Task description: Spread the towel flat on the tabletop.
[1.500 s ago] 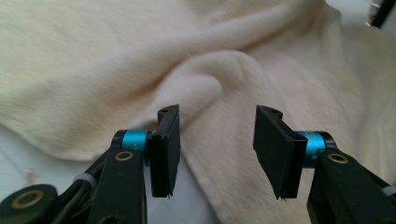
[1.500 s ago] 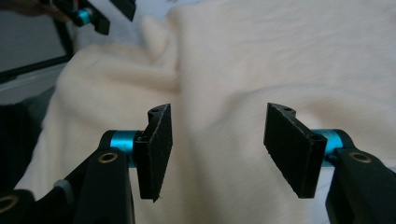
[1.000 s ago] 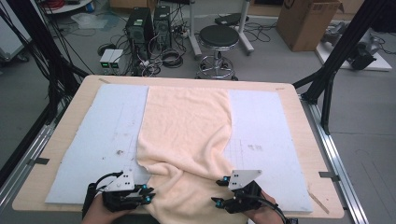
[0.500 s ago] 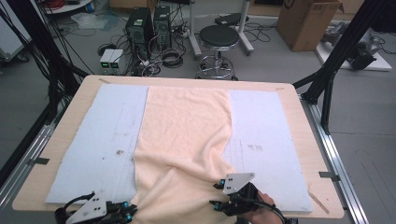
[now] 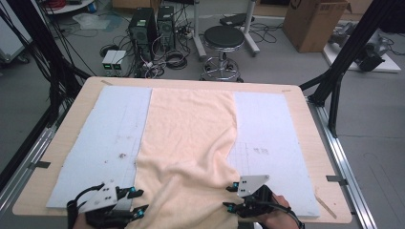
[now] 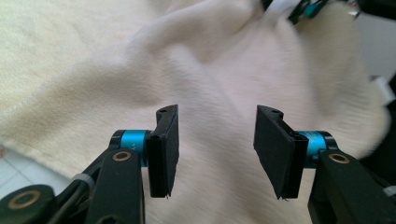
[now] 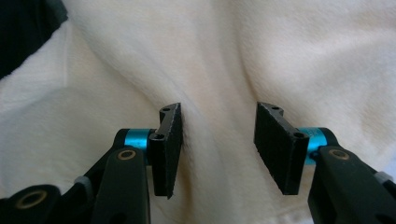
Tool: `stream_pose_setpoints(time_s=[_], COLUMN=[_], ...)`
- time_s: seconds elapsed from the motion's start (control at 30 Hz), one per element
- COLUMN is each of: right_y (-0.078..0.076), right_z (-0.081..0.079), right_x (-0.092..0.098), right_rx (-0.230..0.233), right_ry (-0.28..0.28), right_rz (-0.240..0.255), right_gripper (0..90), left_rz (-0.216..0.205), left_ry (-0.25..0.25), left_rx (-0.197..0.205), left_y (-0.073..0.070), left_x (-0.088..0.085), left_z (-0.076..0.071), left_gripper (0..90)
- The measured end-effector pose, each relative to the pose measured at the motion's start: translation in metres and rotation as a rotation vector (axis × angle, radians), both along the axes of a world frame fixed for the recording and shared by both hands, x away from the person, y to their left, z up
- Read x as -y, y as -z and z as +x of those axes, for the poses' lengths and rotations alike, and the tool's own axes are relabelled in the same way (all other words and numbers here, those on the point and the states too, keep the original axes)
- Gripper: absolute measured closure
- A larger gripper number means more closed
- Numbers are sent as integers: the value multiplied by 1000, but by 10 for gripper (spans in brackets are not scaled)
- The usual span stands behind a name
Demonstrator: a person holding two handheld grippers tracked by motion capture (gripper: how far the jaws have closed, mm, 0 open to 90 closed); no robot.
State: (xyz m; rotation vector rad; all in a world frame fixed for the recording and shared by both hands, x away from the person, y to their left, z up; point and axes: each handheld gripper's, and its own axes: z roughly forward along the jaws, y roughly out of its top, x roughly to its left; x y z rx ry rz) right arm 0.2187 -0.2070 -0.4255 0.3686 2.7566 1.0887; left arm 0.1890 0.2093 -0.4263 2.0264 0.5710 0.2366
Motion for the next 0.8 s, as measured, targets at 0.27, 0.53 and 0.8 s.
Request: stream_pose_setpoints(time_s=[0.27,0.53,0.8], right_y=[11,2,-21], right_z=[9,-4,-17], right_x=[1,-4,8], right_rx=[-63,-104,-118], right_ry=[0,-42,-102], right_rz=[10,16,168], right_gripper=[718,822,632], left_rz=[69,56,50], left_ry=[-8,-19,-1], left_rx=[-88,-108,-109], left_y=[18,21,20], left_x=[7,-1,-7], left_z=[29,27,21], left_gripper=[567,606,506])
